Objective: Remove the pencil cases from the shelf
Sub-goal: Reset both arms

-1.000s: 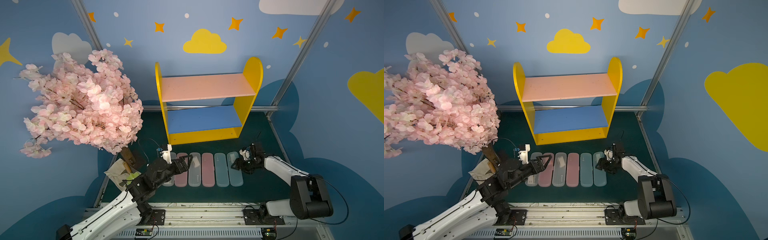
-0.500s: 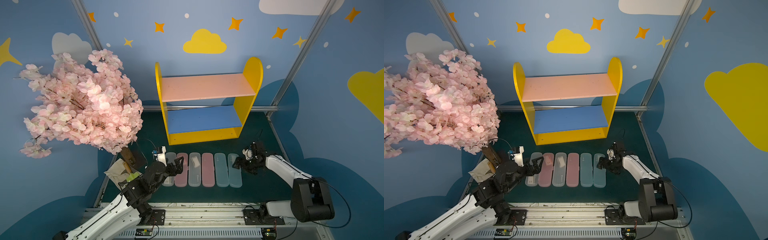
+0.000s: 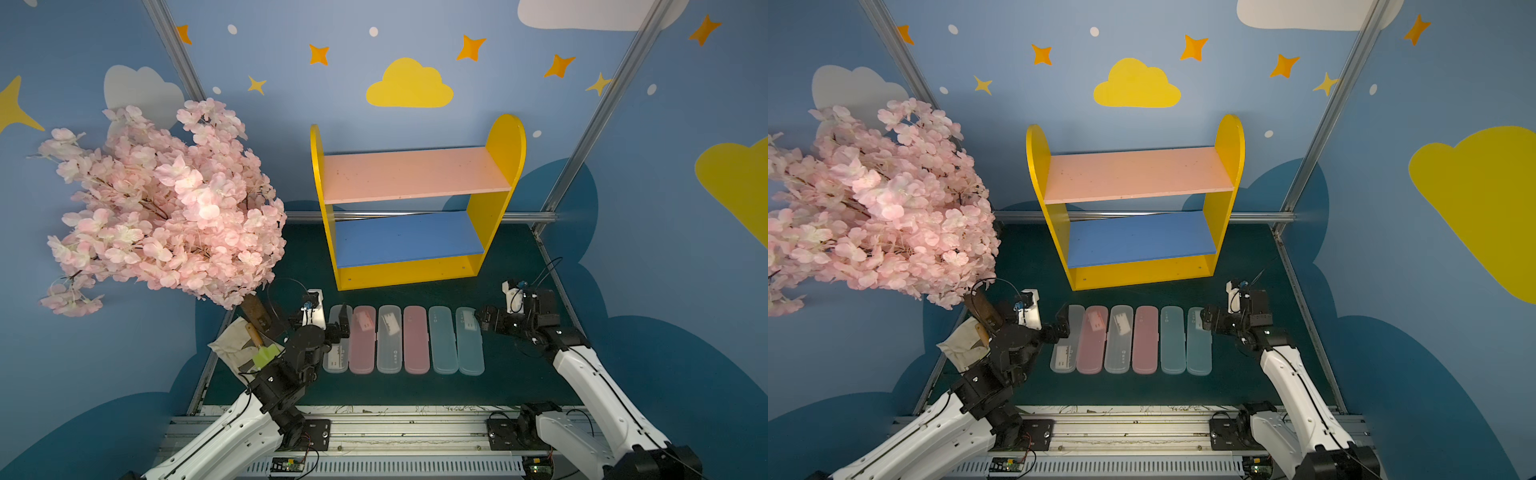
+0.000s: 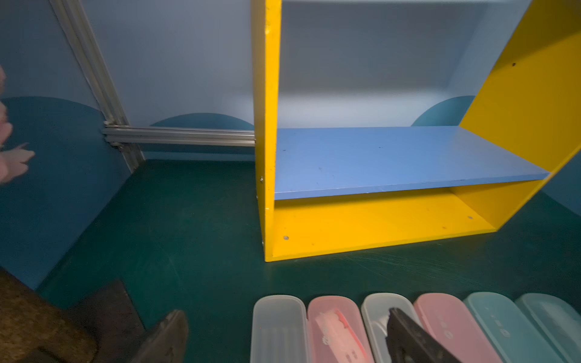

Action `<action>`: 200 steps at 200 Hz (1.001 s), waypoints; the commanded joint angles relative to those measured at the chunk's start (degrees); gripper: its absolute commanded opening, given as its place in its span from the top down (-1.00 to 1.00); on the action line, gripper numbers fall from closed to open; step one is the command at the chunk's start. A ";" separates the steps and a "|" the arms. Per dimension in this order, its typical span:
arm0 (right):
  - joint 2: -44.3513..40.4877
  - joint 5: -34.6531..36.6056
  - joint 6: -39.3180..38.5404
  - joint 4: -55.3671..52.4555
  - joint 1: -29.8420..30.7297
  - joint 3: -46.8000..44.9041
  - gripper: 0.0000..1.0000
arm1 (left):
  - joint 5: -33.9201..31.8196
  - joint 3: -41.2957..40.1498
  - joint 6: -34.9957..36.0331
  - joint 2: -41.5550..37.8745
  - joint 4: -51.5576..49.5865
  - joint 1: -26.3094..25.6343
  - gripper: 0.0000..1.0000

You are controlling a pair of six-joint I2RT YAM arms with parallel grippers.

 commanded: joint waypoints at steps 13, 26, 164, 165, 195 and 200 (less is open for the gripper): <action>-7.81 6.40 -1.61 14.37 -0.14 -8.18 -0.97 | 4.82 -3.17 6.64 1.28 10.48 10.49 -1.00; -10.70 7.57 -3.01 17.81 -0.18 -10.56 -0.97 | 7.80 -5.70 9.61 1.54 15.14 14.61 -1.00; -6.45 18.48 -9.50 32.66 -0.40 -16.52 -0.97 | 37.02 -8.84 9.10 41.12 51.18 39.76 -1.00; -6.30 18.54 -9.54 32.72 -0.49 -16.52 -0.97 | 37.11 -8.79 9.16 41.58 51.31 39.74 -1.00; -2.74 17.38 -12.43 34.15 -0.92 -15.67 -0.97 | 39.12 -5.87 9.48 51.41 54.62 40.00 -1.00; -2.18 17.21 -12.55 34.21 -1.07 -15.41 -0.97 | 39.13 -5.45 9.56 52.82 54.69 39.99 -1.00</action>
